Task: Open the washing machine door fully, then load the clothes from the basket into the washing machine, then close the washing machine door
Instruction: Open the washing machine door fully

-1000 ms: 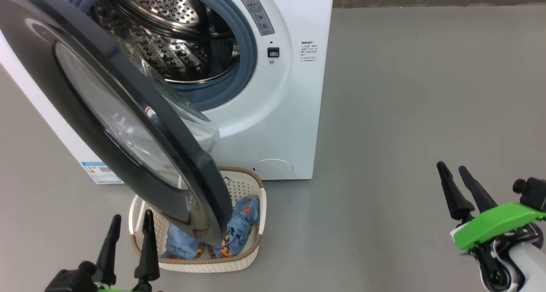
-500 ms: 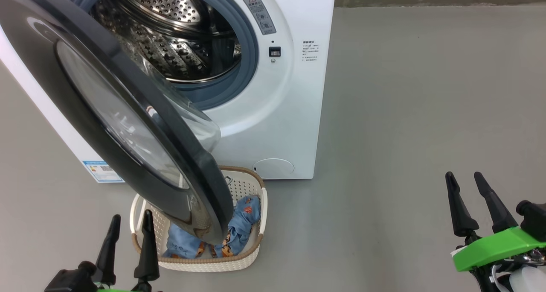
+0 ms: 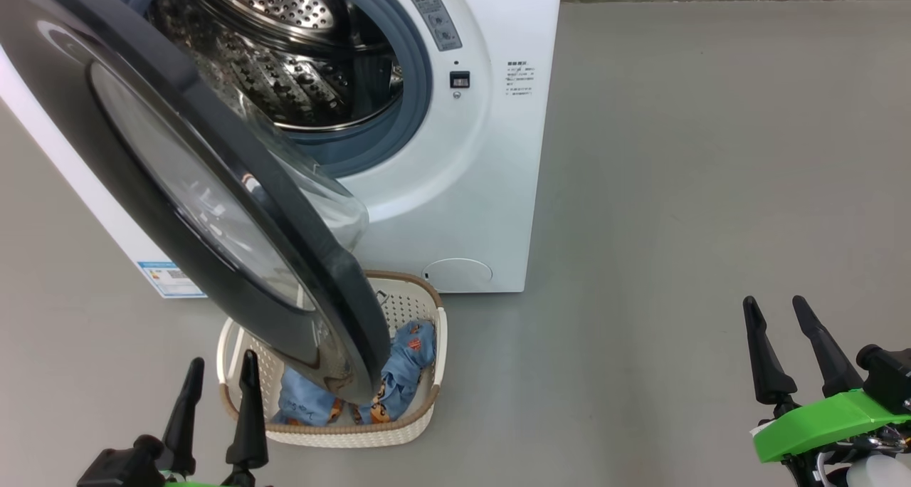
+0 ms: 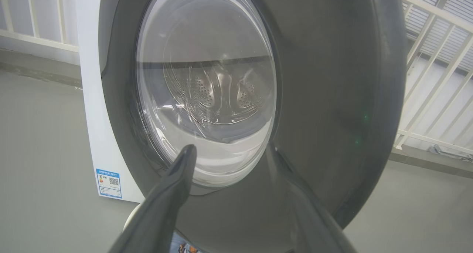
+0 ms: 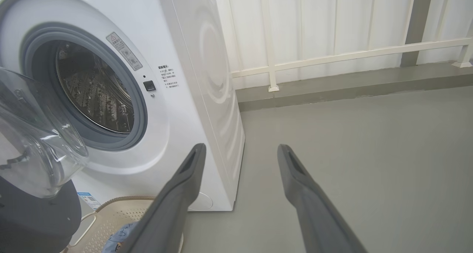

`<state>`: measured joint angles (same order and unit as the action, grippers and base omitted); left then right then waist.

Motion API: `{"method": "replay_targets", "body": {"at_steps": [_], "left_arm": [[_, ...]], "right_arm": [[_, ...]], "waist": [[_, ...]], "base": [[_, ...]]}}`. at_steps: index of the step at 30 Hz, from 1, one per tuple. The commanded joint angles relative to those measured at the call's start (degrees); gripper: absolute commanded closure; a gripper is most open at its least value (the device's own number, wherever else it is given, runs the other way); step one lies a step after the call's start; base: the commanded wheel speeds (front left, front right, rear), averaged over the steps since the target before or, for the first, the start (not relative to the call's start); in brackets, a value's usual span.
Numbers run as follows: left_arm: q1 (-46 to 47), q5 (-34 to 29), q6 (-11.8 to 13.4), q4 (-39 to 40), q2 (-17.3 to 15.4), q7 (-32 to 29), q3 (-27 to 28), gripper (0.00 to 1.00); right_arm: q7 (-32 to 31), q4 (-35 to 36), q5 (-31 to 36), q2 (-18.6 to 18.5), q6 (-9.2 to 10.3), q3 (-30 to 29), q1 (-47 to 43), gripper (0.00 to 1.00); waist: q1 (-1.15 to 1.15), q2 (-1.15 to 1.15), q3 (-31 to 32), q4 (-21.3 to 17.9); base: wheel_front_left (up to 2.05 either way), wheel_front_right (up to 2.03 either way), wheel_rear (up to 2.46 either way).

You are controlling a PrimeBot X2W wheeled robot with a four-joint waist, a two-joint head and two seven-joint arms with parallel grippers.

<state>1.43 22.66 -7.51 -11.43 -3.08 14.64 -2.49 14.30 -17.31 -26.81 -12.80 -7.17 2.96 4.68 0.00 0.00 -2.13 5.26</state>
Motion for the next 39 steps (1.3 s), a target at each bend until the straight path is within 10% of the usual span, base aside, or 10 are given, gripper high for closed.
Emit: {"method": "replay_targets", "body": {"at_steps": [1, 6, 7, 9, 25, 39], "left_arm": [[1.99, -0.26, 0.02, 0.9, -1.03, 0.36, 1.63, 0.0], [2.37, 0.2, 0.02, 1.31, -0.94, 0.36, 2.3, 0.05], [2.47, 0.37, 0.02, 1.6, -0.91, 0.36, 2.46, 0.55], [2.88, 0.56, 0.02, 2.77, -0.86, 0.36, 2.86, 1.0], [8.4, 0.79, 0.05, 24.47, 0.08, -0.21, -6.97, 1.0], [14.97, 7.49, 0.17, 8.87, 0.19, 0.02, -22.85, 1.0]], "right_arm": [[0.7, 1.18, 0.77, -0.84, -0.32, 0.76, 0.54, 0.0], [0.7, 1.13, 1.16, -0.86, -0.32, 0.63, 0.39, 0.0], [0.7, 1.14, 1.25, -0.87, -0.32, 0.63, 0.31, 0.0], [0.7, 1.22, 1.36, -0.92, -0.32, 0.69, 0.21, 0.0], [0.7, 2.75, 1.37, -1.27, -0.32, 0.67, 0.93, 0.0], [0.7, 3.02, 1.29, -1.23, -0.32, 1.65, 2.6, 0.0]], "waist": [[0.0, 0.0, 0.0, 0.09], [0.0, 0.0, 0.31, 0.49], [0.0, 0.0, 0.41, 0.57], [0.0, 0.0, 0.51, 0.74], [0.0, 0.0, -0.78, 0.43], [0.0, 0.0, -2.67, -1.68]], "base": [[0.0, 0.0, 0.0], [0.0, 0.0, 0.0], [0.0, 0.0, 0.0], [0.0, 0.0, 0.0], [0.0, 0.0, 0.0], [0.0, 0.0, 0.0]]}}
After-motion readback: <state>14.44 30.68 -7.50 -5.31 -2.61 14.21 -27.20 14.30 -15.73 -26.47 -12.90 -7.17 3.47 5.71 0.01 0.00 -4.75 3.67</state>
